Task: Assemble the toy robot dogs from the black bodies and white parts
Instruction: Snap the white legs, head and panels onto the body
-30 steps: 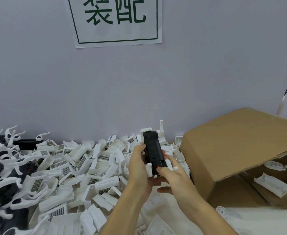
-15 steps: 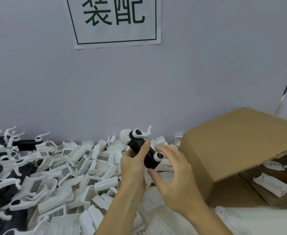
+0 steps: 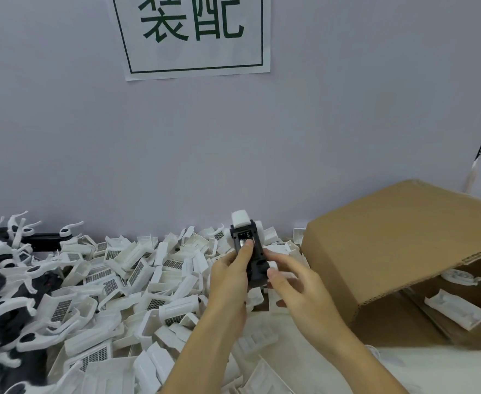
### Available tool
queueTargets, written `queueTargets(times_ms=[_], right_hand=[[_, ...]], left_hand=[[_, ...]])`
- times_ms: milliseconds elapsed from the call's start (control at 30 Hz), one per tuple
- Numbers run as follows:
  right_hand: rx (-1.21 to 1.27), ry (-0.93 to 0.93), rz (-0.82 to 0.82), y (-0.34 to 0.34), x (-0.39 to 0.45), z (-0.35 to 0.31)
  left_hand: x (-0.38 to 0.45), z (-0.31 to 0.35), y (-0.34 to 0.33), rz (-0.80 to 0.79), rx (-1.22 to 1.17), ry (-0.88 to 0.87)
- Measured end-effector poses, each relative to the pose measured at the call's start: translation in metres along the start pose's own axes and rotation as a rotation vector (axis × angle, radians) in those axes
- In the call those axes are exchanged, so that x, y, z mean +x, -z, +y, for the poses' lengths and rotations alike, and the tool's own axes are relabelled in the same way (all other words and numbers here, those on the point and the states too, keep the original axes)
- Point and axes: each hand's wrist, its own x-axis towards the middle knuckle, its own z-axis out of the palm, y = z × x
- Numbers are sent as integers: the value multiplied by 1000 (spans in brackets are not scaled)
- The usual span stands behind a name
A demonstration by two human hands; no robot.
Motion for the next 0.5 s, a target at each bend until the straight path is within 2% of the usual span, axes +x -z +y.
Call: queueTargets(times_ms=[167,333,500], right_hand=[[-128,-24,-2,15,3,4],[-462,-124,-397,26,2,15],[-562,-86,-496,14,-3,20]], left_hand=[[2,4,1,146,-94,-26],[2,8,2,208,-107,-63],[1,7,3,213,-94,-68]])
